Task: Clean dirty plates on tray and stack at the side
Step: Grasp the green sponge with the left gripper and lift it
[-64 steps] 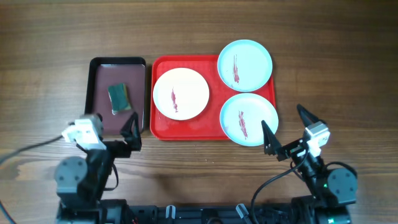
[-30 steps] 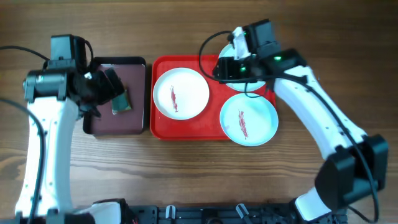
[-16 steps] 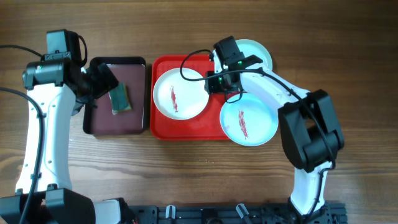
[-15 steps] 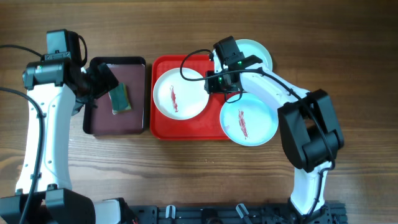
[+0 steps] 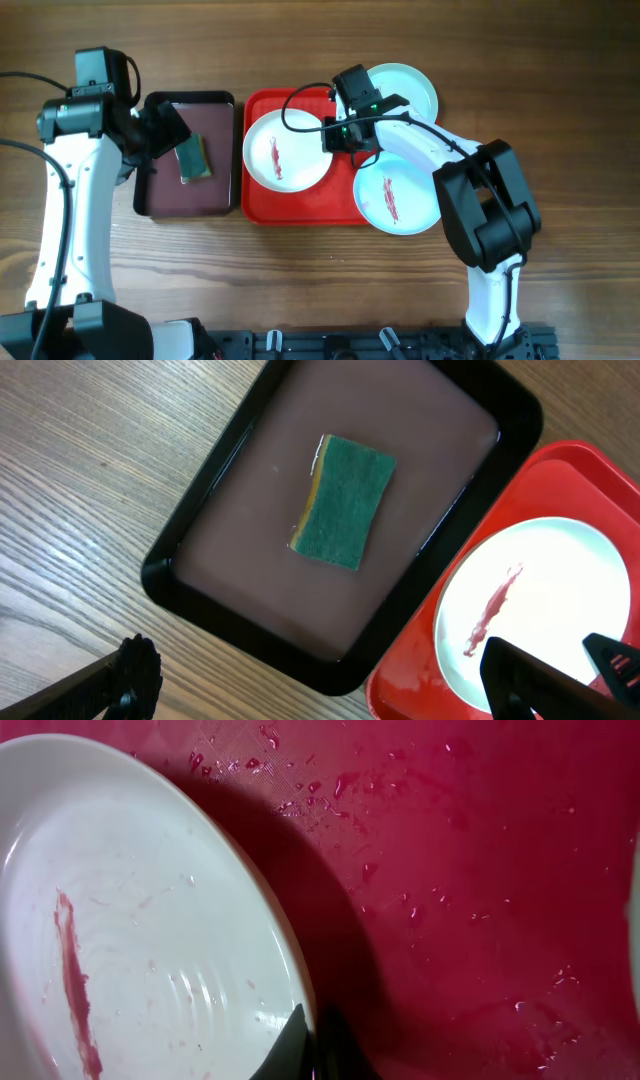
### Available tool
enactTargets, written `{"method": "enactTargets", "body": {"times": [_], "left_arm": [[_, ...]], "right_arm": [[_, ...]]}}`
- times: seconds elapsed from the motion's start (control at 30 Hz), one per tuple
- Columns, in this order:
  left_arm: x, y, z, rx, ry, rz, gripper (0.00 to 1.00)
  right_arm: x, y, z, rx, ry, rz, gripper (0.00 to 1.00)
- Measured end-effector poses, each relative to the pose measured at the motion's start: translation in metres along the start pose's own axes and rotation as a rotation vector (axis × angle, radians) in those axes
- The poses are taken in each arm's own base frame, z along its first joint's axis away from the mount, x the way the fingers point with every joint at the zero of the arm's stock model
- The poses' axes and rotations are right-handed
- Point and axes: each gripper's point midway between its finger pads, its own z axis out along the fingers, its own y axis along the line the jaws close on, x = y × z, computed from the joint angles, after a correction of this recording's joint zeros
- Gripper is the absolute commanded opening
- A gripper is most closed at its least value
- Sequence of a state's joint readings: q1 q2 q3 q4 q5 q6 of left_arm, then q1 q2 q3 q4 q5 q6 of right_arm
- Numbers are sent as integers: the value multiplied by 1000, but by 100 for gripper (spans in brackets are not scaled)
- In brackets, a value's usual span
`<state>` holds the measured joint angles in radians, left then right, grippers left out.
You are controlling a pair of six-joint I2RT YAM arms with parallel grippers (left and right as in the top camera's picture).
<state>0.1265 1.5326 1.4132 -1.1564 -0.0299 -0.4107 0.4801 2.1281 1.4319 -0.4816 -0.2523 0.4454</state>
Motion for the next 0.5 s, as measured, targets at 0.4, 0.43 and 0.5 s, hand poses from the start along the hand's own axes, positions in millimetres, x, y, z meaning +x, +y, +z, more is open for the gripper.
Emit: {"method": "enactTargets", "body": {"times": [0.4, 0.43, 0.5], "left_arm": [[4, -1, 78, -78, 165, 19, 77], [7, -3, 87, -75, 191, 43, 76], [10, -4, 101, -74, 222, 80, 76]], "right_arm": [[0, 0, 0, 2, -1, 8, 5], [0, 0, 0, 2, -1, 8, 5], [0, 0, 0, 3, -2, 8, 5]]}}
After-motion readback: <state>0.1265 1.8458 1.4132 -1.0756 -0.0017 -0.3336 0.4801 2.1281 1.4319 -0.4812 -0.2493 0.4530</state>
